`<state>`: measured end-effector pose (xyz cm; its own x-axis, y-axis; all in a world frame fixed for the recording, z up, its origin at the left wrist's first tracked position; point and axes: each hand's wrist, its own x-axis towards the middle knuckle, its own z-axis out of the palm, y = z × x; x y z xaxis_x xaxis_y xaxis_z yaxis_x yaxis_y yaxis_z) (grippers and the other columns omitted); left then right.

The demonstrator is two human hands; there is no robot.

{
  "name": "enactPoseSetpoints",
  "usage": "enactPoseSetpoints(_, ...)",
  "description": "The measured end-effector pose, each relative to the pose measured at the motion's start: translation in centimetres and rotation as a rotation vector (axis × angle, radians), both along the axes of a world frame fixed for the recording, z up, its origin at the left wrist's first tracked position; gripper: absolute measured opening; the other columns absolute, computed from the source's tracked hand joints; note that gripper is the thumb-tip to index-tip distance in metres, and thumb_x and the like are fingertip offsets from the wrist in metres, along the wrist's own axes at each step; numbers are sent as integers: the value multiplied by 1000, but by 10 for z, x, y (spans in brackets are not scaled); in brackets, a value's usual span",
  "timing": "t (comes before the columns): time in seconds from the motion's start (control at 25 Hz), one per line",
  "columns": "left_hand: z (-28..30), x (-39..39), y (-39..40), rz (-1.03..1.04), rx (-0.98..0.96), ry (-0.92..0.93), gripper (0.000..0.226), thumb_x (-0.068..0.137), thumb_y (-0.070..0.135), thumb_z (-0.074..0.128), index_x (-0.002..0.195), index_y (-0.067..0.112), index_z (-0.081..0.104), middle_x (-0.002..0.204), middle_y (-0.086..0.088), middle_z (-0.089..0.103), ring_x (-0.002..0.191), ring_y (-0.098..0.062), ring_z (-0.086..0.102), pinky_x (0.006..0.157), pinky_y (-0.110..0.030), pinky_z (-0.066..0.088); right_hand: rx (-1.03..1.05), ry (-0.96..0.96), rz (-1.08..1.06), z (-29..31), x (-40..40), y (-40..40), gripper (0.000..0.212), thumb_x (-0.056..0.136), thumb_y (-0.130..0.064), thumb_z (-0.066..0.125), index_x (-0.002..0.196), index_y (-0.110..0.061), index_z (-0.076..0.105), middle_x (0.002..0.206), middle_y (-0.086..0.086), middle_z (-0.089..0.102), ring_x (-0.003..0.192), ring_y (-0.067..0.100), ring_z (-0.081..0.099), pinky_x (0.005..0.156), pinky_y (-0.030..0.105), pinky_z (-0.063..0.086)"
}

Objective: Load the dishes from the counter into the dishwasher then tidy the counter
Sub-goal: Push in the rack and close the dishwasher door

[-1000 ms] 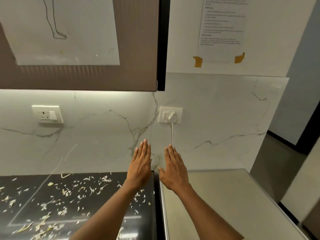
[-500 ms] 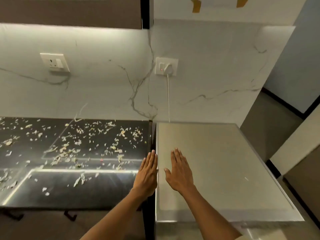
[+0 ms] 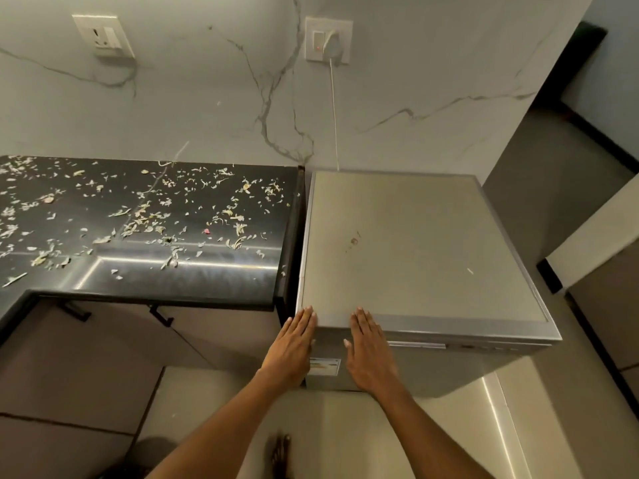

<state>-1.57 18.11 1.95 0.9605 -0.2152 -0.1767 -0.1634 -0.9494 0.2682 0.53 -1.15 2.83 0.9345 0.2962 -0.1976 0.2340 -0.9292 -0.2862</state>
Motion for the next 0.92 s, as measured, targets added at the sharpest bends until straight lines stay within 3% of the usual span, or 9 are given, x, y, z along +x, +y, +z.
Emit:
enactPoseSetpoints(0.12, -6, -3, 2, -4, 26, 14, 65, 104, 16, 29, 156, 13, -10, 162, -2, -20, 150, -16, -19, 125, -38, -2, 20, -10, 18, -3, -4, -6, 61, 108, -22, 31, 159, -8, 0, 167, 8, -9, 155, 22, -9, 124, 34, -3)
enactPoseSetpoints(0.24, -7, -6, 5, -37, 33, 1, 87, 90, 2, 43, 155, 12, -15, 161, -3, -25, 149, -18, -23, 125, -37, -3, 25, -17, 23, -9, -5, -8, 72, 102, -12, 41, 159, -9, -3, 166, 6, -15, 154, 22, -12, 126, 34, -2)
enactPoseSetpoints(0.36, -12, -9, 6, -41, -38, -41, 94, 85, -4, 47, 155, 12, -15, 160, -2, -28, 148, -18, -26, 125, -37, -4, 4, -34, 31, -16, -8, -10, 86, 95, -8, 48, 158, -10, -10, 165, 6, -20, 152, 21, -19, 126, 36, -1)
enactPoseSetpoints(0.56, -34, -9, 11, -56, -125, -145, 106, 77, -7, 57, 157, 13, -9, 164, -1, -21, 149, -13, -22, 125, -36, 0, 7, -92, -7, -23, -9, -6, 91, 94, -5, 50, 157, -14, -15, 163, 3, -26, 151, 18, -23, 126, 36, -3)
enactPoseSetpoints(0.76, -52, -10, 29, -111, -154, -268, 96, 73, -16, 46, 158, 11, 8, 166, -3, -1, 153, -14, -8, 125, -39, 10, 26, -194, -57, -49, -19, 1, 87, 100, -12, 49, 153, -15, -19, 163, 4, -25, 150, 19, -25, 125, 36, -5)
enactPoseSetpoints(0.92, -64, -10, 45, -187, -155, -344, 101, 69, -19, 46, 158, 11, 9, 166, -4, 0, 153, -16, -5, 125, -39, 11, 138, -302, -110, -78, -51, 20, 88, 96, -4, 48, 157, -14, -15, 165, 3, -22, 150, 16, -26, 123, 33, -9)
